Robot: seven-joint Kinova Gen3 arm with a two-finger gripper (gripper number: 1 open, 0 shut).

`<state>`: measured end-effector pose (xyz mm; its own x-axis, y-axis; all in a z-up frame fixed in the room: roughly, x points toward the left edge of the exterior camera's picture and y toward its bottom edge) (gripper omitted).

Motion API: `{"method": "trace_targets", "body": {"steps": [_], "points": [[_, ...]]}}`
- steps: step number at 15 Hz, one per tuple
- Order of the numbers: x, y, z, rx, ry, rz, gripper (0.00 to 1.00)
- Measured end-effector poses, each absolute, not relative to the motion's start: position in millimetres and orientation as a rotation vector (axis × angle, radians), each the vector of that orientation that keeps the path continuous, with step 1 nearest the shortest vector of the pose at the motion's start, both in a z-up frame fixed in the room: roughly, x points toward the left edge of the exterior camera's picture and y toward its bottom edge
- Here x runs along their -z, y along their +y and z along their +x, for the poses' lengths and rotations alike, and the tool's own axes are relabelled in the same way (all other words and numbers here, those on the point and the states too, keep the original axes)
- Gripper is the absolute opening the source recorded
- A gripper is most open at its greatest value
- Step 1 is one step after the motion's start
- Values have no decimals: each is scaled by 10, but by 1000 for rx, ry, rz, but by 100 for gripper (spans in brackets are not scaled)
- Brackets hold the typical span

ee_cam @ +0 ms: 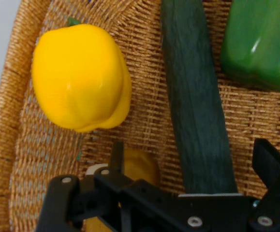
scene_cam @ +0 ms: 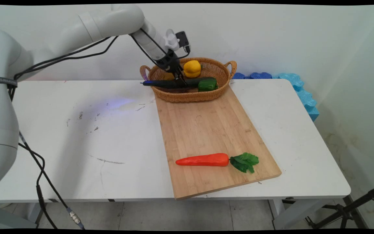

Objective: Pick up the cucumber from the vegetable basket

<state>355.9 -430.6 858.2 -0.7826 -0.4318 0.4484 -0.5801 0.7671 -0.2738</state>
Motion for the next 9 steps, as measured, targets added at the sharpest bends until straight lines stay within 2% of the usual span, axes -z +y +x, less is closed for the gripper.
{"method": "trace_targets", "body": {"steps": [5, 6, 9], "points": [[-8476, -4384, 3482, -560, -2623, 751, 100], [-8462, -4392, 3473, -558, -2627, 747, 0], [-8425, -4401, 3445, -550, -2638, 734, 0]]}}
